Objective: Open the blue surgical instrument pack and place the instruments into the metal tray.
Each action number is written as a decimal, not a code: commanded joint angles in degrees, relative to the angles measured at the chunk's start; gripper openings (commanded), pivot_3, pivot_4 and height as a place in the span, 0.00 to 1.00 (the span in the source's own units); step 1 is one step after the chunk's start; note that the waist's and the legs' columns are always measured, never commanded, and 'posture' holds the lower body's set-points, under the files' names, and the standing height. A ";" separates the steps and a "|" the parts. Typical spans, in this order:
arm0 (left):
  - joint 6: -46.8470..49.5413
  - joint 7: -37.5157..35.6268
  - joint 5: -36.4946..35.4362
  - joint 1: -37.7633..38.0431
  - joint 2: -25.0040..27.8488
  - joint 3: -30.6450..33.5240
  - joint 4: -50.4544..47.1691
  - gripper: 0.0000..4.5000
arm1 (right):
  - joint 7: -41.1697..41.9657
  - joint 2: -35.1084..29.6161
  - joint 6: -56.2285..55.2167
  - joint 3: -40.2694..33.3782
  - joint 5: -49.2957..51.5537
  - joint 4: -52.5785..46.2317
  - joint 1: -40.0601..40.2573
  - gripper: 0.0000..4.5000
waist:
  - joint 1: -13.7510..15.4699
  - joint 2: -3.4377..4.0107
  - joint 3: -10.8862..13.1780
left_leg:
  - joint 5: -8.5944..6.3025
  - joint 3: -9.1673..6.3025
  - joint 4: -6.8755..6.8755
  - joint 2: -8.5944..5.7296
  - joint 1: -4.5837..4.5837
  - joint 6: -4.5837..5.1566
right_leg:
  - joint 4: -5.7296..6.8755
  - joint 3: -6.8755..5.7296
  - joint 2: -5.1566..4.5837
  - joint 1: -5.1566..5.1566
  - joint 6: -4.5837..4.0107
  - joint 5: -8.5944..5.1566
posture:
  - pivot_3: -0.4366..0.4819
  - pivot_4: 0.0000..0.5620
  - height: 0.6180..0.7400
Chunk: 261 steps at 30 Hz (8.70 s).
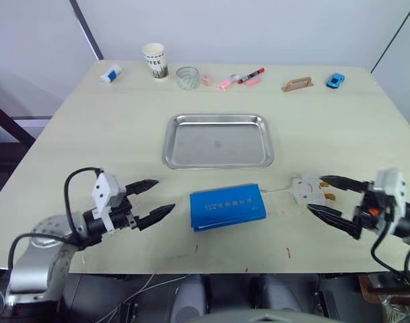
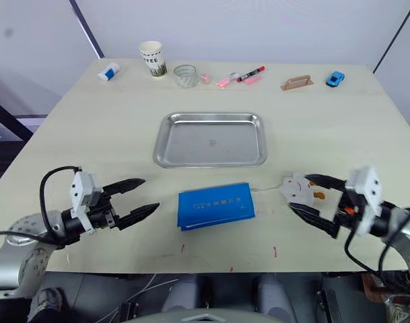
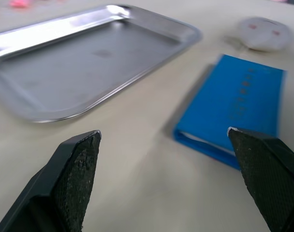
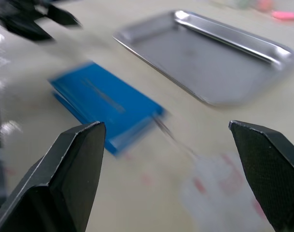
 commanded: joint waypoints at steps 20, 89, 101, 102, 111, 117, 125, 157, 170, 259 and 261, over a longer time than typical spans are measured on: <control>0.47 -10.13 5.45 -10.40 3.58 -12.15 9.98 0.00 | -4.97 -3.79 15.92 31.79 -22.51 2.97 -25.77 0.01 | 0.05 -0.03 0.02 | 0.02 0.16 0.09 -0.01 -0.22 -0.01 | 0.04 -0.16 -0.01 -0.16 -0.08 -0.05 | 0.48 0.27 1.00; -2.95 -10.58 12.64 -18.10 -8.21 -25.93 11.88 0.00 | 0.04 -6.92 18.72 30.55 -29.27 -1.28 -16.77 0.01 | 0.31 -0.14 -0.07 | 0.15 -0.12 0.54 -0.05 -0.90 -0.21 | 0.19 -0.34 0.00 -0.51 0.06 0.03 | 0.48 0.27 1.00; -5.09 -12.30 8.68 -14.94 -7.46 -20.71 14.96 0.00 | 0.07 -8.43 13.81 27.81 -30.15 -0.48 -13.73 0.01 | 0.18 -0.14 -0.07 | 0.15 -0.15 0.56 -0.04 -0.90 -0.22 | 0.19 -0.37 0.00 -0.48 0.06 0.03 | 0.48 0.27 1.00; -5.73 -12.75 8.19 -14.35 -7.10 -19.94 15.20 0.00 | 0.09 -8.55 13.37 26.67 -29.70 -0.59 -12.81 0.01 | 0.17 -0.14 -0.07 | 0.15 -0.15 0.56 -0.04 -0.90 -0.22 | 0.19 -0.37 0.00 -0.48 0.06 0.03 | 0.48 0.27 1.00; -6.57 -15.47 3.96 -9.49 -3.88 -13.04 15.41 0.00 | 3.92 -8.86 0.20 13.31 -24.74 0.11 0.46 0.01 | 0.13 -0.13 -0.06 | 0.12 -0.17 0.56 -0.04 -0.89 -0.17 | 0.18 -0.39 0.00 -0.47 0.07 0.02 | 0.48 0.27 1.00; -3.92 -17.04 -1.11 -6.28 -0.77 -6.65 14.52 0.28 | 8.19 -6.10 -7.03 -0.30 -18.36 1.85 10.38 0.53 | 0.17 -0.12 -0.06 | 0.05 -0.20 0.56 -0.03 -0.83 -0.05 | 0.19 -0.42 0.00 -0.40 0.10 0.01 | 0.48 0.27 1.00; -2.98 -17.71 -3.12 -3.64 2.01 -0.75 15.83 0.99 | 11.74 -4.27 -12.02 -12.77 -16.16 4.42 20.46 1.00 | 0.15 -0.11 -0.05 | 0.05 -0.21 0.56 -0.03 -0.78 -0.06 | 0.17 -0.43 0.00 -0.35 0.11 0.00 | 0.48 0.27 1.00; -3.34 -30.90 -8.83 -13.00 3.05 -8.36 7.20 1.00 | 5.69 3.23 -27.47 20.28 -34.53 6.64 -1.08 0.87 | 0.11 -0.08 -0.04 | 0.16 -0.19 0.60 -0.03 -0.78 -0.25 | 0.19 -0.41 0.04 -0.35 0.10 -0.01 | 0.48 0.27 1.00; -2.93 -28.13 -8.45 -11.37 2.37 -8.88 4.47 1.00 | 3.25 2.47 -34.29 22.56 -39.66 10.22 -1.52 0.52 | 0.12 -0.07 -0.04 | 0.17 -0.18 0.62 -0.03 -0.78 -0.26 | 0.20 -0.40 0.04 -0.36 0.10 -0.01 | 0.48 0.27 1.00; -17.65 -22.87 2.12 -18.11 -15.73 -17.30 18.79 0.57 | 24.48 -5.19 19.59 32.10 -13.39 18.46 -36.50 0.00 | -0.53 -0.05 -0.11 | 0.07 -0.23 0.67 0.03 -0.81 -0.08 | 0.23 -0.40 0.11 -0.38 0.10 0.01 | 0.48 0.27 1.00; -17.93 -22.61 2.21 -18.39 -16.05 -17.57 19.08 0.57 | 24.55 -5.20 19.43 32.09 -13.46 18.50 -36.43 0.00 | -0.70 -0.05 -0.11 | 0.07 -0.23 0.67 0.03 -0.81 -0.08 | 0.23 -0.39 0.11 -0.38 0.10 0.01 | 0.48 0.27 1.00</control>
